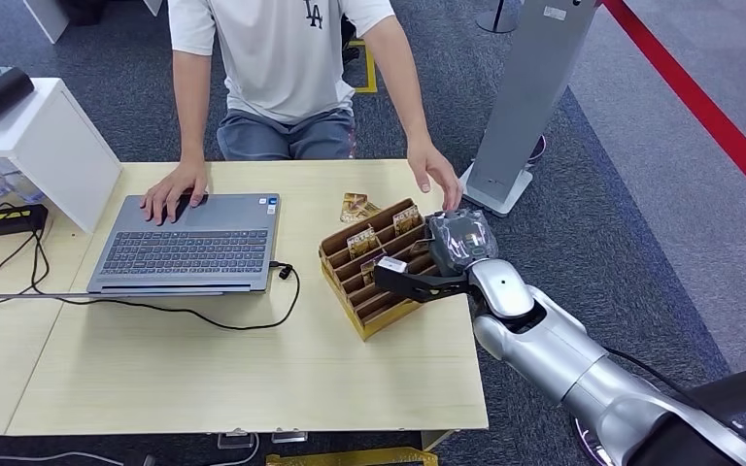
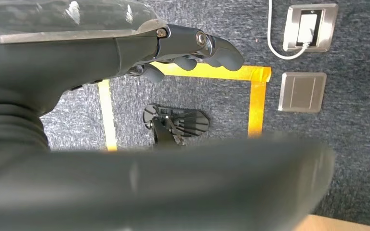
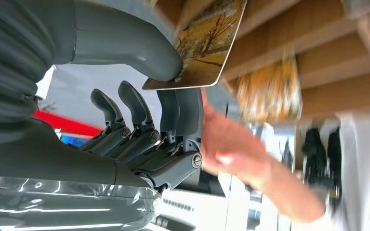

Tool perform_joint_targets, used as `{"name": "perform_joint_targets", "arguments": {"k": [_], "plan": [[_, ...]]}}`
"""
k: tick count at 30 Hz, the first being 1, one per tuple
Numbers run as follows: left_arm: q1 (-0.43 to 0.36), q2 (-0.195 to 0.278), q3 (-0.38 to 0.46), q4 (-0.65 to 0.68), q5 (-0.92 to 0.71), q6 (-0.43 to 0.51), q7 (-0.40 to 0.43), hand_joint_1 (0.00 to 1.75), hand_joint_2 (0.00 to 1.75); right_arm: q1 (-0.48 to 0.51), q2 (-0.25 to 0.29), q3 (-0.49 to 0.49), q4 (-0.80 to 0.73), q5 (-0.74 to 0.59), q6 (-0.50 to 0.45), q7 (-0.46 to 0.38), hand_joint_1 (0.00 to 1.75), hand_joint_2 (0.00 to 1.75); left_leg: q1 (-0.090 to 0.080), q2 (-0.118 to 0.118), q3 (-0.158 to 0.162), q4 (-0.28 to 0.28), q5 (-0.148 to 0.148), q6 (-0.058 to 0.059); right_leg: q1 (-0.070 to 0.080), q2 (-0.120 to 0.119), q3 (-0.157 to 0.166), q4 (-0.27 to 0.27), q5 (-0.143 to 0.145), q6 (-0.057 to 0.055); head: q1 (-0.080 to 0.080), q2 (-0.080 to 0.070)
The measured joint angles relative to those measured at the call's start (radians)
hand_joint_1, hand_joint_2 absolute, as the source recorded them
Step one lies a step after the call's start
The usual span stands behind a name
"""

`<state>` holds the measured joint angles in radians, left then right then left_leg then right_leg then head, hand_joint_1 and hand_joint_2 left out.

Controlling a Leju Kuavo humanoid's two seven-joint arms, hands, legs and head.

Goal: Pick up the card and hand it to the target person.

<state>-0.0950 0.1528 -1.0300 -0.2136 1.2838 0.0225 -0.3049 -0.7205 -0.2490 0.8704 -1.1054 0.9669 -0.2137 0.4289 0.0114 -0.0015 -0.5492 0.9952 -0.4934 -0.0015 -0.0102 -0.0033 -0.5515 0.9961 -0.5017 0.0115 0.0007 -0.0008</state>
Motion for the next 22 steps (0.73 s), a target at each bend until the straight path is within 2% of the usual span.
{"name": "perform_joint_targets", "arguments": {"k": [7,14,17,18,21,22], "plan": [[0.003,0.001,0.0,0.0,0.003,0.002,0.013,0.0,0.0,0.023,-0.044,-0.068,-0.259,0.132,-0.117,0.021,1.5,1.75,0.0,0.0,0.0,0.0,0.0,0.0,0.0,0.0,-0.001,0.0,0.0,0.0,-0.001,0.0],[0.003,0.0,0.0,0.0,0.005,-0.008,0.021,0.0,0.0,0.113,-0.051,-0.138,-0.454,0.249,-0.203,-0.023,1.5,1.75,0.0,0.0,-0.001,0.0,0.0,0.0,0.0,0.0,0.0,0.0,0.0,0.0,-0.001,0.0],[0.003,0.0,0.0,0.0,0.012,-0.044,0.025,0.0,0.0,0.142,-0.05,-0.156,-0.484,0.258,-0.21,-0.043,0.7,1.75,0.0,0.0,-0.001,0.0,0.0,0.0,0.0,0.0,0.0,0.0,0.0,0.0,-0.001,0.0],[0.003,0.0,0.0,0.0,0.013,-0.059,0.025,0.0,0.0,0.15,-0.049,-0.159,-0.488,0.259,-0.212,-0.048,0.34,1.75,0.0,0.0,-0.001,0.0,0.0,0.0,0.0,0.0,0.0,0.0,0.0,0.0,-0.001,0.0],[0.002,0.0,0.0,0.0,0.009,-0.084,0.027,0.0,0.0,0.175,-0.049,-0.169,-0.492,0.258,-0.212,-0.053,0.01,1.75,0.0,0.0,-0.001,0.0,0.0,0.0,0.0,0.0,0.0,0.0,0.0,0.0,0.0,0.0],[0.002,0.0,0.0,0.0,0.008,-0.086,0.027,0.0,0.0,0.179,-0.048,-0.171,-0.492,0.258,-0.212,-0.054,0.0,1.75,0.0,0.0,-0.001,0.0,0.0,0.0,0.0,0.0,0.0,0.0,0.0,0.0,0.0,0.0]]}}
